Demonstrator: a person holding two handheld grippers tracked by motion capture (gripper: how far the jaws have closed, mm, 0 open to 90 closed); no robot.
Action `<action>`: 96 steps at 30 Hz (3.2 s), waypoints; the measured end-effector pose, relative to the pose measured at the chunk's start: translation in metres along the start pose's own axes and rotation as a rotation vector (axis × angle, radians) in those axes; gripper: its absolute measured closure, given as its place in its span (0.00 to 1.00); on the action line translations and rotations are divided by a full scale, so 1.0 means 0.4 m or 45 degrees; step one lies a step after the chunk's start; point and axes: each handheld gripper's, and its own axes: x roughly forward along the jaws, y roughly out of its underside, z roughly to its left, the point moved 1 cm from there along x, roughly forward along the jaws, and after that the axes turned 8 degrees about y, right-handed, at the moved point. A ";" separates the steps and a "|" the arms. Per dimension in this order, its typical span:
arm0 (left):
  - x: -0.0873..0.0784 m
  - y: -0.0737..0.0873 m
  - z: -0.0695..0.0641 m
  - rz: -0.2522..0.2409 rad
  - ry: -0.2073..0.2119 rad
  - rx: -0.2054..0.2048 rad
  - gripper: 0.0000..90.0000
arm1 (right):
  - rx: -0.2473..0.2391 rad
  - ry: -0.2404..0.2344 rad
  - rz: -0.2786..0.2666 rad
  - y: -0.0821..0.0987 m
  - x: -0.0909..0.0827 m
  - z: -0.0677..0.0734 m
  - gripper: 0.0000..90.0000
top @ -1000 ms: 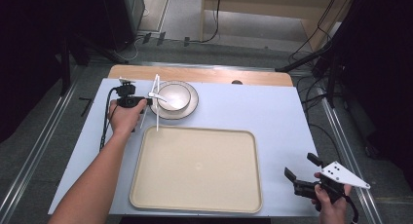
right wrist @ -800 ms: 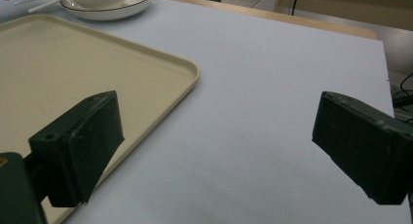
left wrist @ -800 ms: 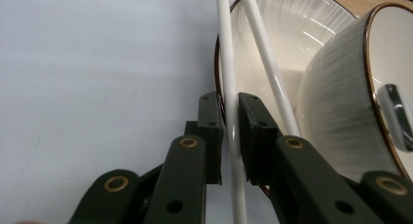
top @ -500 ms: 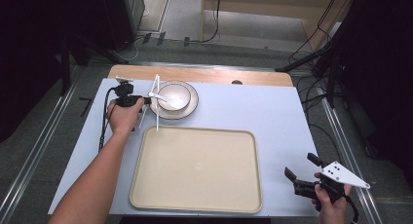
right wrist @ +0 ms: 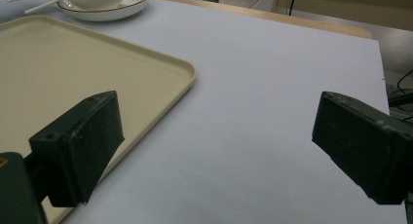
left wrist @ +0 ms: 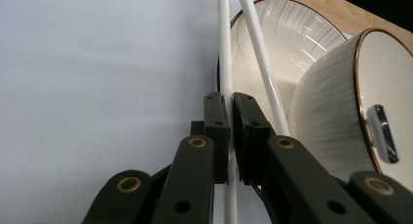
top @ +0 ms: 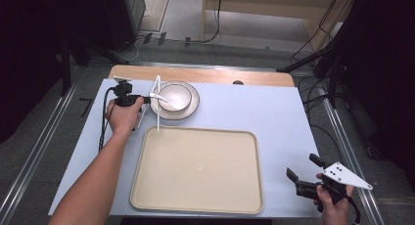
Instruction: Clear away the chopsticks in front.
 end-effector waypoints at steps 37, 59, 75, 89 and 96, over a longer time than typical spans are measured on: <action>-0.113 0.049 -0.019 -0.128 -0.010 0.015 0.96 | 0.007 0.005 -0.013 0.001 -0.004 -0.002 0.05; -0.199 0.138 -0.067 -0.160 -0.001 0.082 0.96 | 0.002 -0.026 -0.033 -0.005 -0.010 0.000 0.03; -0.239 0.207 -0.093 -0.170 0.004 0.118 0.96 | 0.009 -0.028 -0.039 -0.003 -0.009 -0.002 0.03; -0.275 0.280 -0.099 -0.187 0.015 0.111 0.96 | 0.003 -0.029 -0.042 -0.004 -0.008 0.002 0.03; -0.290 0.321 -0.100 -0.188 0.016 0.110 0.96 | 0.000 -0.029 -0.044 -0.004 -0.009 0.003 0.03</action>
